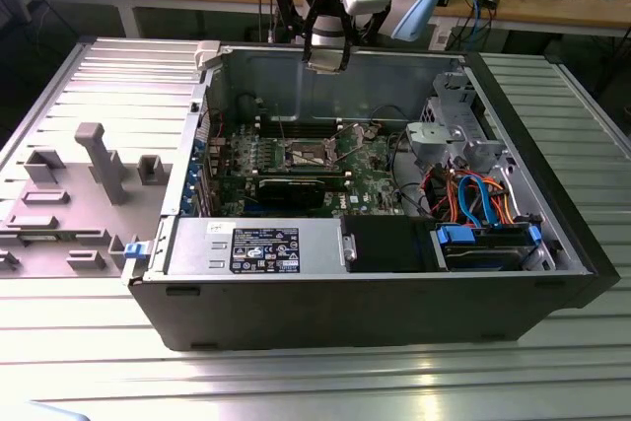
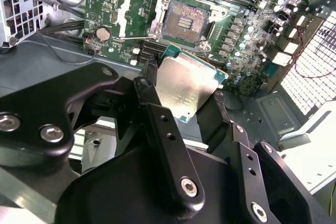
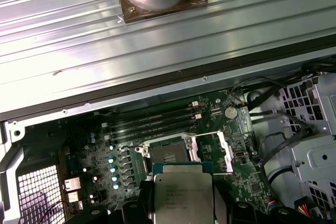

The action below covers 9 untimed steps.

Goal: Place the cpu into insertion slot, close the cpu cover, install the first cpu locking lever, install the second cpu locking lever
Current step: 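Place the cpu into insertion slot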

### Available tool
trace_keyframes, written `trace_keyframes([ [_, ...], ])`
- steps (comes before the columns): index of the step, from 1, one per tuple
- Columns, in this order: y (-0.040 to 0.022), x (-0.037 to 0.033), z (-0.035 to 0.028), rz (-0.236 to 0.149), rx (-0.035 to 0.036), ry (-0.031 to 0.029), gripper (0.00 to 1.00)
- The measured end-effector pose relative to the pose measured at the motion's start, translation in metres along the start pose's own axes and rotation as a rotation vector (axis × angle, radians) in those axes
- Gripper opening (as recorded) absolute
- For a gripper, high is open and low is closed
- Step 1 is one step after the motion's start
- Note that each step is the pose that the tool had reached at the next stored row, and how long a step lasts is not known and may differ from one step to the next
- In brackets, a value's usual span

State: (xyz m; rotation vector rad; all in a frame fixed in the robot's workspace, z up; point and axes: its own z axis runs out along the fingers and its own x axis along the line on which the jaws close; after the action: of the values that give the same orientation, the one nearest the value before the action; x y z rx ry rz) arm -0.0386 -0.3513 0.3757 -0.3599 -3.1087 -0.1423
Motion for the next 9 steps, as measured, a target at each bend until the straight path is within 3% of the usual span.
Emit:
trace_keyframes([
  [9, 0.0000, 0.0000, 0.0000, 0.000, 0.0000, 0.0000, 0.55],
])
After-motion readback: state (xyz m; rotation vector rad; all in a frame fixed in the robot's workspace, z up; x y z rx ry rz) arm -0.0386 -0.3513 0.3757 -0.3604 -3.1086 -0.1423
